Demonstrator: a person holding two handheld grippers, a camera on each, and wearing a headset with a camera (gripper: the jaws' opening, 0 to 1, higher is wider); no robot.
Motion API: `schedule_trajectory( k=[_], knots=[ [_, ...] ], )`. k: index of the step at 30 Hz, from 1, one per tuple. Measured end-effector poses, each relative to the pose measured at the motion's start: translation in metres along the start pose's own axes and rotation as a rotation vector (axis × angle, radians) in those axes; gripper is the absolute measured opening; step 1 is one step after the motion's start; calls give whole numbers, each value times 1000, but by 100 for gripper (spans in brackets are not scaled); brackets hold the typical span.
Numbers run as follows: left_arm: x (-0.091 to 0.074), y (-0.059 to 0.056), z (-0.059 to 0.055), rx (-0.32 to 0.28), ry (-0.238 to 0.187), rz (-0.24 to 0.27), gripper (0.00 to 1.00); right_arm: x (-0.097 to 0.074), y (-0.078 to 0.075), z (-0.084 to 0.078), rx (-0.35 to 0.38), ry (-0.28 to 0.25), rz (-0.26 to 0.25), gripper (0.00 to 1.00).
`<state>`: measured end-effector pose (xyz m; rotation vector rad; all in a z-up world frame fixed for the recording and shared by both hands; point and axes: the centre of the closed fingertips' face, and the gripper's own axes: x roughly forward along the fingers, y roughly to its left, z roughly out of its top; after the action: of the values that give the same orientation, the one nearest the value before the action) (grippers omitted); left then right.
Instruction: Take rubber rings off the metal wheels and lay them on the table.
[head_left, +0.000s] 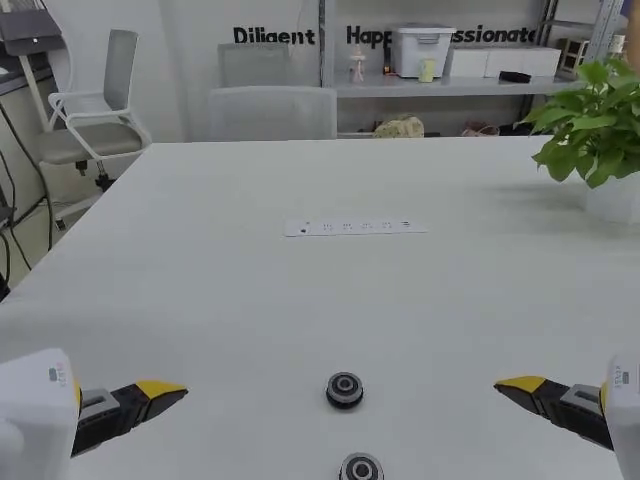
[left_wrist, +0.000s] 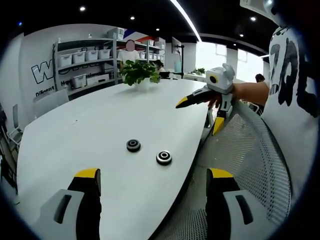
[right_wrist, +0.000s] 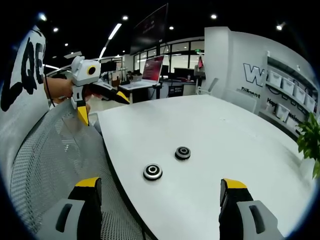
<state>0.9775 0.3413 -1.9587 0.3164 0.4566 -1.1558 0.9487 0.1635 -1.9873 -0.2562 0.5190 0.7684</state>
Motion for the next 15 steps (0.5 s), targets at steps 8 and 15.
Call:
schedule_trajectory(
  k=[8,15],
  knots=[
    [0,0,0,-4,-4,-2,84,0,0,0,3,0,-2,98],
    [0,0,1,-6,-7,-1,84,-1,-2,0,3,-3,-5,98]
  ],
)
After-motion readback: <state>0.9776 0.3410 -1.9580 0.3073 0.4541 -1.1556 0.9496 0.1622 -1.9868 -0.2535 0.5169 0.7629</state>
